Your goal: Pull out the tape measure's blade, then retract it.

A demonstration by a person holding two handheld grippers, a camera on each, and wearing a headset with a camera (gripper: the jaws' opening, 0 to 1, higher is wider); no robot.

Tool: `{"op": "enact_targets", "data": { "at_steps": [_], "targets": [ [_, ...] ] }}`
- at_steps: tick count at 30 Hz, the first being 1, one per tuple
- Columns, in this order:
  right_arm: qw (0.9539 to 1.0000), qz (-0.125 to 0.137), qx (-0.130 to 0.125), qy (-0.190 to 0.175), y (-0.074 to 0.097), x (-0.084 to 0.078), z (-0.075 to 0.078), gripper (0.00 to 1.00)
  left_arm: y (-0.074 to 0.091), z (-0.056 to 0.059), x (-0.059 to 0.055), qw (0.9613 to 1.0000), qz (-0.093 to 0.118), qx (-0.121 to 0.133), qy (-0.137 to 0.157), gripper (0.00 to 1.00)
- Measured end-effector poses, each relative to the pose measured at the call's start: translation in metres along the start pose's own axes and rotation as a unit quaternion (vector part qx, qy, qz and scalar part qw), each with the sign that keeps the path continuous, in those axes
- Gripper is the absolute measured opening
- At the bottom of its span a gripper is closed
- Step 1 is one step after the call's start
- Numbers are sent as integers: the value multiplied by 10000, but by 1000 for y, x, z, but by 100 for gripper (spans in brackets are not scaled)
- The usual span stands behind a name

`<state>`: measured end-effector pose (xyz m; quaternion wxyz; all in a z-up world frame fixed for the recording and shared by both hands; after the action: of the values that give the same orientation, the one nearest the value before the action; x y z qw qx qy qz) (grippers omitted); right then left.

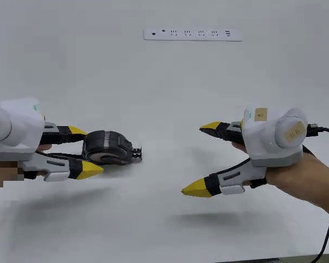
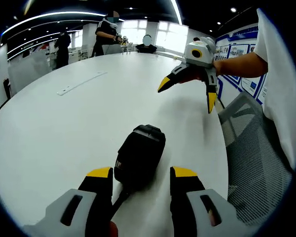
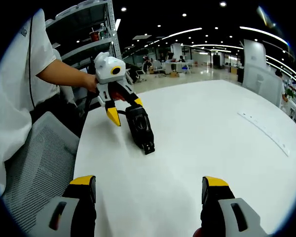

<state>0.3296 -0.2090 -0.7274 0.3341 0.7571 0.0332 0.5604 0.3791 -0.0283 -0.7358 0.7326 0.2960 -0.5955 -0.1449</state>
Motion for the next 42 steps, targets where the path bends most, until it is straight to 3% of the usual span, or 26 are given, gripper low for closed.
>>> {"op": "enact_targets", "data": {
  "at_steps": [12,23,42],
  "targets": [
    [10000,9,98,-10,-10,-1,0,85,-8,-6,3,9998,-11,-77,-207,31],
    [9998,11,157,134,-24,0,2,76,-10,-6,2,9990,-85,-190,-406,30],
    [9963,59,488,698,-79,14,7,52,-11,-7,0,9984,-171,-240,-482,29]
  ]
}}
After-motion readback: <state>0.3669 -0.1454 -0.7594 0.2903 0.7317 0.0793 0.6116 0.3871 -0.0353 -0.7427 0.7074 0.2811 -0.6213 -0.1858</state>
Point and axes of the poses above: the centre of the closed fingertips' face, and the gripper's own axes: y roughly backward along the fingers, z roughly to its right, x roughly out of its top, the point moved 2 cm from there along y, roughly backward along the fingers, and after that the axes turned 4 degrees about z, right-handed, at the moved point
